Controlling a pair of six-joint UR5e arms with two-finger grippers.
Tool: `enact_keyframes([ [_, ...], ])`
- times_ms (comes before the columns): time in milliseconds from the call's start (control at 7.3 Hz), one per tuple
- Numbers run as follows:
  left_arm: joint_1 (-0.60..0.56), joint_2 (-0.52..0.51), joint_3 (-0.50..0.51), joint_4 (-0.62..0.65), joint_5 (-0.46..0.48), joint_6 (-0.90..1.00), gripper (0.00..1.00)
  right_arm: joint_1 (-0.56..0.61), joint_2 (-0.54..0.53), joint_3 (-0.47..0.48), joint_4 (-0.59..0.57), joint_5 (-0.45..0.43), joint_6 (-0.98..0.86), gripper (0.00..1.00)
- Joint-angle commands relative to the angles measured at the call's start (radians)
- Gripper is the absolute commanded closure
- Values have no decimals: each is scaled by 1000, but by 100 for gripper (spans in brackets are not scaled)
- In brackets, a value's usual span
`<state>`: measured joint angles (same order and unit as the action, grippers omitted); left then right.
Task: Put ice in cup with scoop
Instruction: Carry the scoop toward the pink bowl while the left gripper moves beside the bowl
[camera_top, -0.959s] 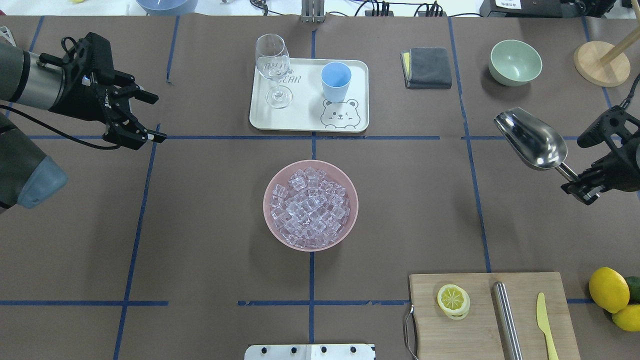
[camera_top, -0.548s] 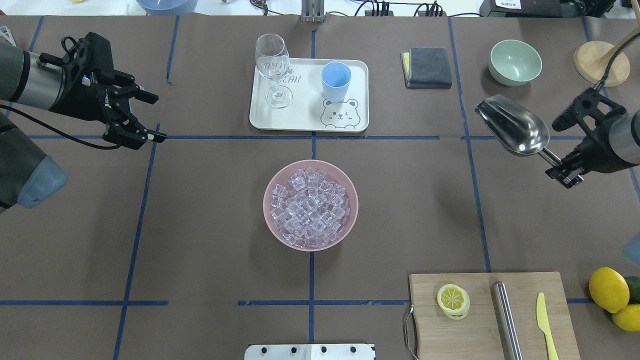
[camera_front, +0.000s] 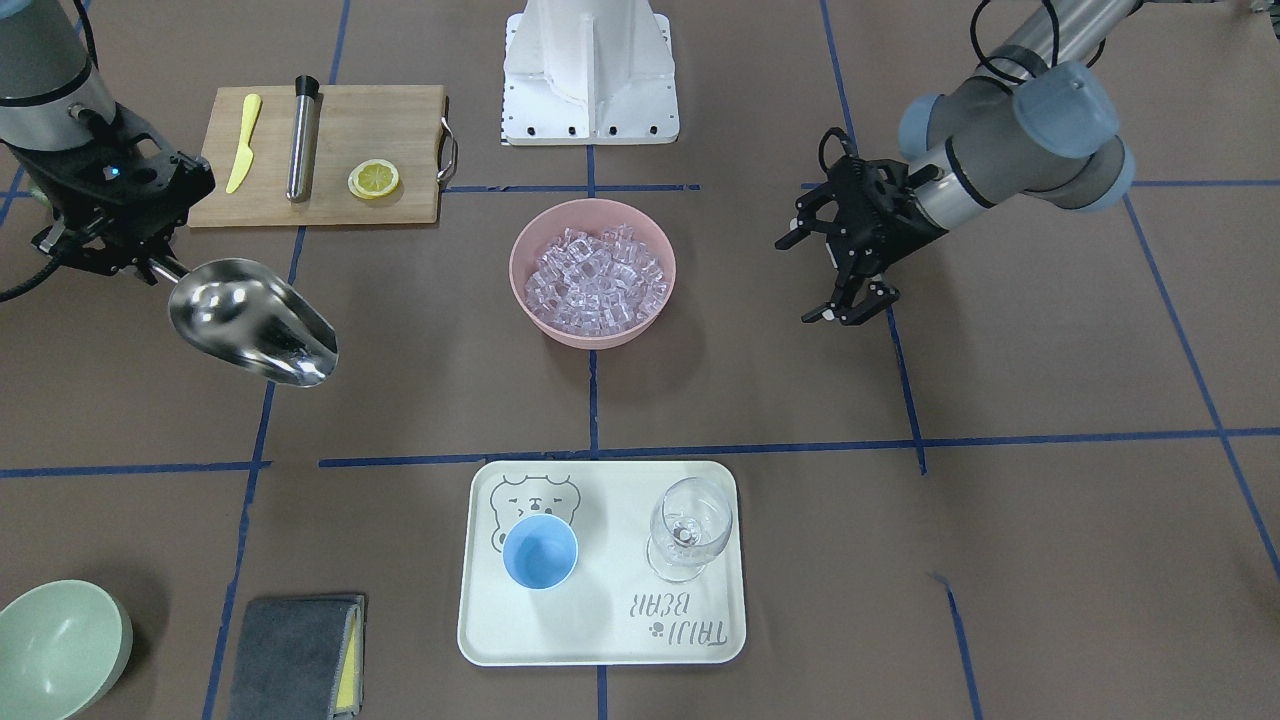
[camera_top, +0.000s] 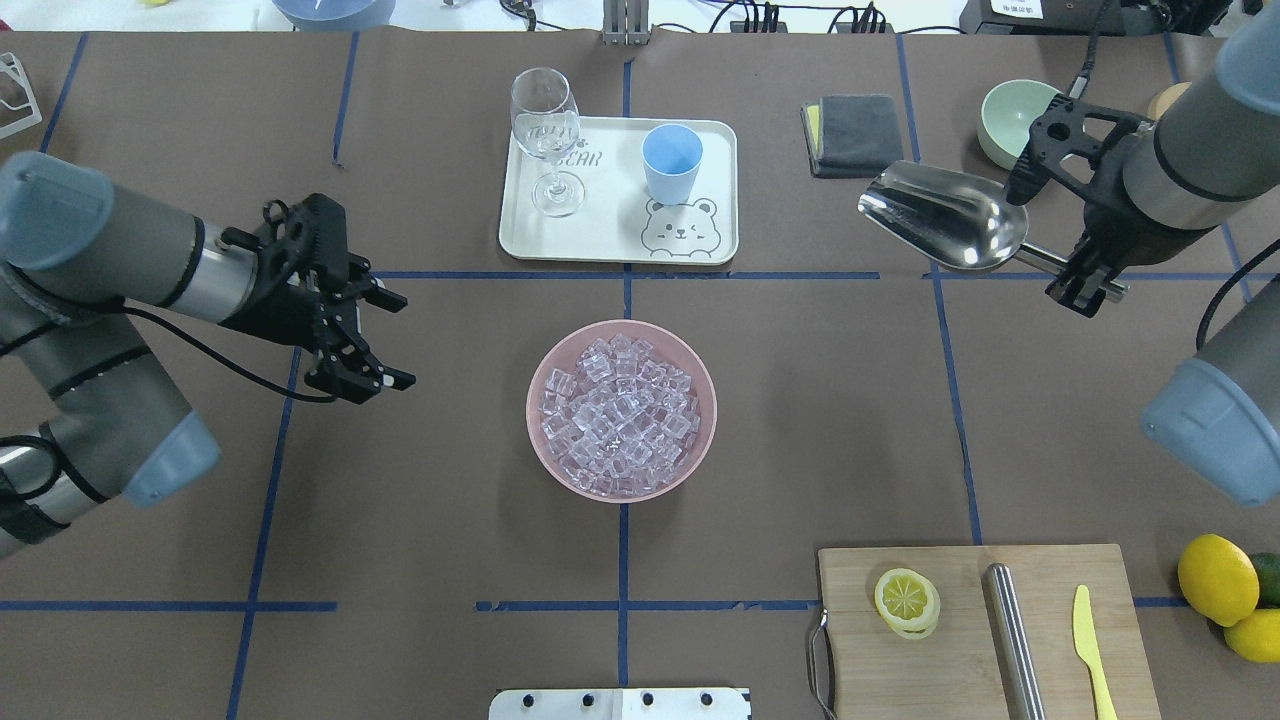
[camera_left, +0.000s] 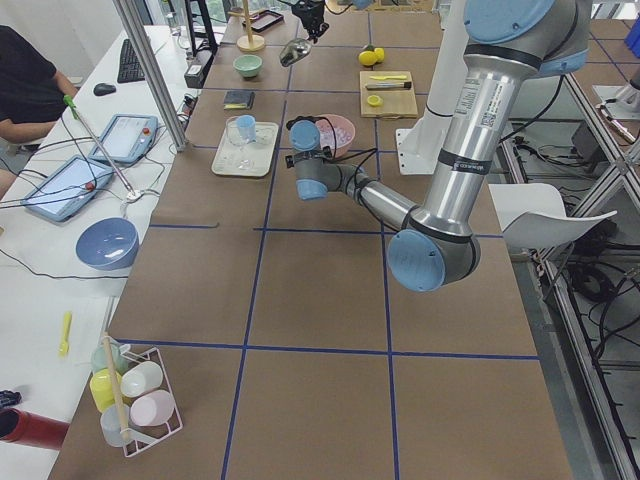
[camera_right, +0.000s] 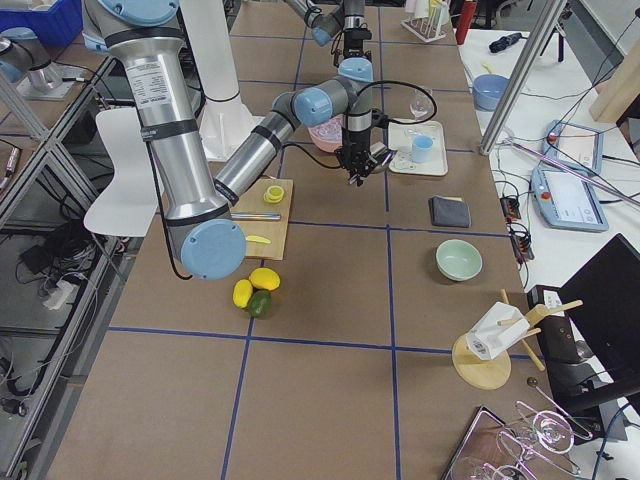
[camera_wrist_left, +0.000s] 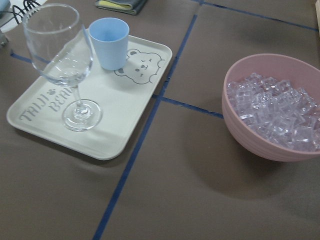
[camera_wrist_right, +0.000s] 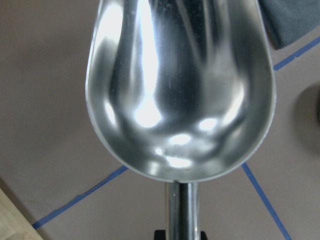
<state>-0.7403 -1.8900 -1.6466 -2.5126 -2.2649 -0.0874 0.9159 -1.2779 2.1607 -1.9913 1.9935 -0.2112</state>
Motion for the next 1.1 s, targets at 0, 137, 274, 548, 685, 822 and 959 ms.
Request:
enact_keyframes([
  [0, 128, -65, 62, 0, 129, 2, 1, -95, 99, 28, -215, -25, -17, 100],
  [137, 171, -70, 74, -2, 137, 5, 1, -153, 168, 37, -316, -132, -34, 100],
  [274, 182, -73, 77, -2, 137, 46, 1, -226, 227, 41, -399, -241, -37, 100],
  [548, 199, -83, 87, -5, 137, 64, 1, -235, 262, 39, -442, -255, -135, 100],
  [685, 214, -116, 115, -3, 137, 64, 1, -238, 267, 31, -440, -258, -158, 100],
  [822, 220, -138, 129, -3, 139, 64, 1, -239, 273, 21, -442, -260, -213, 100],
  [959, 220, -138, 130, -2, 139, 64, 1, -239, 276, 13, -442, -260, -284, 100],
])
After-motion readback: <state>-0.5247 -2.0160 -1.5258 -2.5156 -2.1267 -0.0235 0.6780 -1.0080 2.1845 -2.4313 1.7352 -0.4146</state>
